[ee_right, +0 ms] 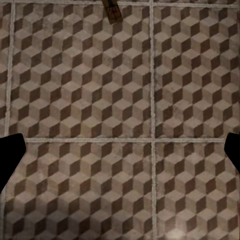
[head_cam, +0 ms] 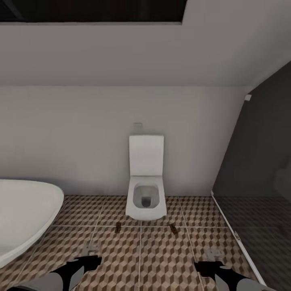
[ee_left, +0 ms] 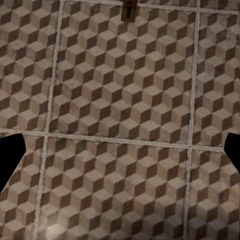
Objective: Take the four mousetraps from the cabinet in the bathroom and place them on the bathroom floor. Make sure all four end up on the same floor surface, and ensure that at least two of them are either under or directly next to the same bathroom sink.
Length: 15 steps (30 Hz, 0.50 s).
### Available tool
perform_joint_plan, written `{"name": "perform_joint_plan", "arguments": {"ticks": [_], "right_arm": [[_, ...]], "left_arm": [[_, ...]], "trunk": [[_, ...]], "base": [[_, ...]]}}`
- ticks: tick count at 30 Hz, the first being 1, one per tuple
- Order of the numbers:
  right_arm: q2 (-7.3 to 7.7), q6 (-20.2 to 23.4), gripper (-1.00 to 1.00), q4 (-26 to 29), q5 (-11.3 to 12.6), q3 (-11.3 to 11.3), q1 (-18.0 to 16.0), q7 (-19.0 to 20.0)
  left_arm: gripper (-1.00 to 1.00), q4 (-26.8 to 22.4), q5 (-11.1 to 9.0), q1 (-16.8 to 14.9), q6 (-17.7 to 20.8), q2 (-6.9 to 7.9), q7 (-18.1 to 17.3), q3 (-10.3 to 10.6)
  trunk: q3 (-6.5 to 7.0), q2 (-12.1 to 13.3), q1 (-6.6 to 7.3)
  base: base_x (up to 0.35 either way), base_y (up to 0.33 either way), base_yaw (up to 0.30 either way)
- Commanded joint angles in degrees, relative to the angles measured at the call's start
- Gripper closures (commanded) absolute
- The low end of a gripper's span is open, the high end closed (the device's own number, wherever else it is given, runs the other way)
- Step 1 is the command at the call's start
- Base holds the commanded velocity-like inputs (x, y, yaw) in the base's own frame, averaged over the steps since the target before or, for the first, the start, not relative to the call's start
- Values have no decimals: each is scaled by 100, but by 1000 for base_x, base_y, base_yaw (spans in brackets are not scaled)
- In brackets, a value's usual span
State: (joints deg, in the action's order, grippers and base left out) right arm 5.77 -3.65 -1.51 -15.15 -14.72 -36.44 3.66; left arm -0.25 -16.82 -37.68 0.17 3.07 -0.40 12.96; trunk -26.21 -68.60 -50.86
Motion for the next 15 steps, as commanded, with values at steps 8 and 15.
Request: {"name": "perform_joint_plan", "arguments": {"ticks": [8,15], "right_arm": [[4,-31,-100,-16,-42,-49,-5,12],[4,-31,-100,-16,-35,-49,-9,12]], "left_arm": [[-100,2,-58,-3,8,1,-4,49],[-100,6,-65,-3,36,-4,-7,49]], "trunk": [[-6,-4,4],[-6,-4,4]], "base": [[-313,0,0],[-97,0,0]]}}
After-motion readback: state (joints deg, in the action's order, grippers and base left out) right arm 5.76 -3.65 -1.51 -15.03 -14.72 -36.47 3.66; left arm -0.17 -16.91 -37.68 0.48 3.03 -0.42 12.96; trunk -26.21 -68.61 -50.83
